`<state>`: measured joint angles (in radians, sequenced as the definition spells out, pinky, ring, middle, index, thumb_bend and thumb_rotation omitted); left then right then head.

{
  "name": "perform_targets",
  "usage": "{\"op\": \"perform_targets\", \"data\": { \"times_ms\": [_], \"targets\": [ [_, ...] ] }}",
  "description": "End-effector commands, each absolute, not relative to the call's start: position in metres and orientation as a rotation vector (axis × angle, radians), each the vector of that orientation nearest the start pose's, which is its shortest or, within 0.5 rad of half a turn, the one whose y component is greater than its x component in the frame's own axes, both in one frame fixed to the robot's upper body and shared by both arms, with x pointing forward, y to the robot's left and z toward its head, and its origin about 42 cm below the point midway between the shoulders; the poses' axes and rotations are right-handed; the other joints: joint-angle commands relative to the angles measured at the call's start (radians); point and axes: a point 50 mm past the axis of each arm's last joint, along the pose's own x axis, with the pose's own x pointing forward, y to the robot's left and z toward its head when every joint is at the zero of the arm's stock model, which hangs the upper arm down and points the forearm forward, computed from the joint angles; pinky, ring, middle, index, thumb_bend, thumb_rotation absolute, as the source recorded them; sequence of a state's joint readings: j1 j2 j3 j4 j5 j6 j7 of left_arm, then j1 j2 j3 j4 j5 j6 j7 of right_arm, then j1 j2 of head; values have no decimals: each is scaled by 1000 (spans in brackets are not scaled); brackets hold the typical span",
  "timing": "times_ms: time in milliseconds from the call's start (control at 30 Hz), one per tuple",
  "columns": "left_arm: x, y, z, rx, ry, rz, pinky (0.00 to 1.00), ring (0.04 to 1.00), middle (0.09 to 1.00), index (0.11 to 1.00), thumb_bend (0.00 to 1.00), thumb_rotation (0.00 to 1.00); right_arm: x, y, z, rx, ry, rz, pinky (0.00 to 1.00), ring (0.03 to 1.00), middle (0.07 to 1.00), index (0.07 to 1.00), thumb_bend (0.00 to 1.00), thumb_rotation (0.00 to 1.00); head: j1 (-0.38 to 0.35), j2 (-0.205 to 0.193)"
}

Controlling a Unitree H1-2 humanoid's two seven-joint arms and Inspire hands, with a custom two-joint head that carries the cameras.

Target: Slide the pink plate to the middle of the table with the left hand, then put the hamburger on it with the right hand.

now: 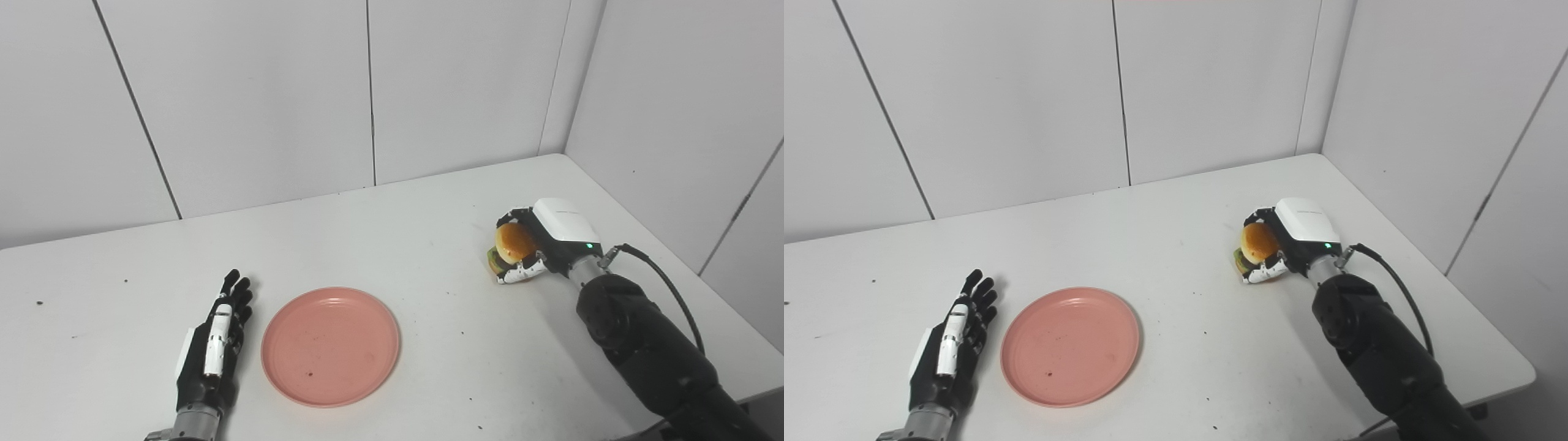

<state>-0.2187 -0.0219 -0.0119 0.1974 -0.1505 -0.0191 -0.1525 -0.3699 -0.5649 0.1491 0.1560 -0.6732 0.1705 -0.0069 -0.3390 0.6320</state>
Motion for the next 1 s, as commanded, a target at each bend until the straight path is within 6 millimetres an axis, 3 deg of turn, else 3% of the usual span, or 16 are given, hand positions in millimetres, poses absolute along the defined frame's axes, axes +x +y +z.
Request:
{"op": "perform_targets", "data": {
  "times_ms": [0, 300, 600, 867, 967],
  "targets": [
    [341, 171, 93, -175, 15, -205, 995, 977, 959, 938, 261, 1000, 401, -349, 241, -1235, -184, -130, 242, 341, 479, 582, 540, 0, 7, 3],
    [338, 164, 97, -164, 21, -203, 995, 972, 955, 930, 259, 1000, 395, -303, 266, -1147, -317, -18, 224, 319, 477, 579, 540, 0, 56, 12],
    [337, 152, 99, -190, 3, -199, 983, 957, 934, 919, 228, 1000, 399, -252, 275, -1078, -385, 122, 270, 364, 481, 579, 541, 0, 142, 20],
    [335, 134, 101, -180, -1, -201, 992, 972, 952, 935, 234, 1000, 403, -207, 254, -1040, -441, 298, 240, 338, 481, 585, 543, 0, 300, 31],
    [335, 129, 102, -183, 1, -206, 991, 973, 954, 935, 227, 1000, 404, -196, 248, -1024, -455, 355, 256, 359, 484, 585, 542, 0, 324, 33]
  ]
}}
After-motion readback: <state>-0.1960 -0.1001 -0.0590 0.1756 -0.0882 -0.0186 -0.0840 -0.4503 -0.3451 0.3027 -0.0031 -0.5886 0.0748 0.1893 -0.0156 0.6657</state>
